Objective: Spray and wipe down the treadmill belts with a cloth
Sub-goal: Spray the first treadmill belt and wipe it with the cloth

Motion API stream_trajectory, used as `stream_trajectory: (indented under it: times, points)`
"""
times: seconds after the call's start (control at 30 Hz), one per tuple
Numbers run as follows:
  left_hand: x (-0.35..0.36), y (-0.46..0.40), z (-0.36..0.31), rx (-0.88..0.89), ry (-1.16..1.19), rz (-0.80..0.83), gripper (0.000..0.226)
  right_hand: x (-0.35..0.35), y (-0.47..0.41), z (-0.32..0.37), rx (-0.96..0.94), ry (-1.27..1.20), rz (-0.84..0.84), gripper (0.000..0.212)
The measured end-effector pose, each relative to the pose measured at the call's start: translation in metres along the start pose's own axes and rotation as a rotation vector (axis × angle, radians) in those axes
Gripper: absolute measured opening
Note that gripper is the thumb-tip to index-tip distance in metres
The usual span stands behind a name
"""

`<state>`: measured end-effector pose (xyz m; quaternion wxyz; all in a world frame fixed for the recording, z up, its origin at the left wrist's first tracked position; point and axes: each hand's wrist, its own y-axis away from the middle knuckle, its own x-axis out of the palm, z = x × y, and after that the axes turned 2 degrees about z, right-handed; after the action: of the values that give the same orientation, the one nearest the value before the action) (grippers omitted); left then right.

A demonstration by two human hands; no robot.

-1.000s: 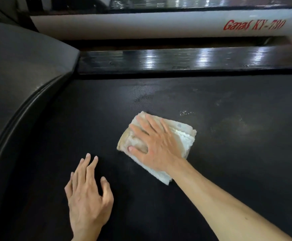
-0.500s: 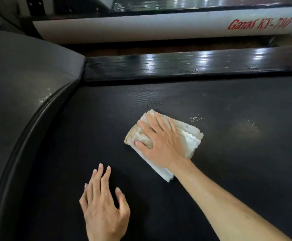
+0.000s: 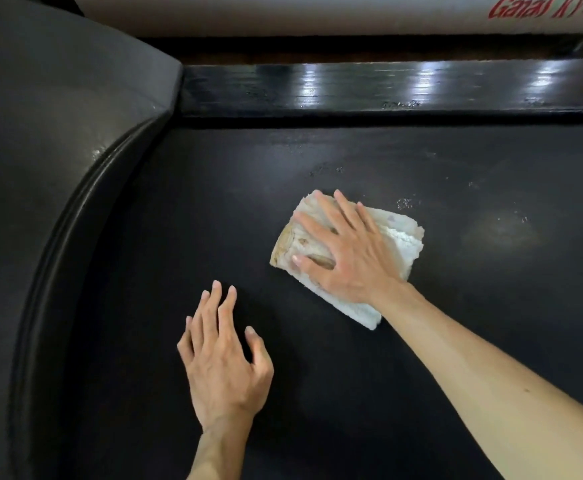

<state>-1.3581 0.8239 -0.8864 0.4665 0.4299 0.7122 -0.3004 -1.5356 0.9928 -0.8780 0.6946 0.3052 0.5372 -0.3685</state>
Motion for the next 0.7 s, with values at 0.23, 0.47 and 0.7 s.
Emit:
stream_trajectory:
  times: [0.23,0.47,0.7]
  points:
    - [-0.001,0.002,-0.001,0.0,-0.008,-0.001,0.059,0.003,-0.003,0.005,0.137,0.008,-0.052,0.076]
    - [-0.003,0.002,-0.002,-0.007,-0.016,0.024,0.059,0.004,-0.023,0.018,0.342,0.032,-0.084,0.073]
    - [-0.004,0.002,-0.003,-0.008,-0.012,0.021,0.06,0.005,-0.029,0.02,0.29,0.084,-0.062,0.075]
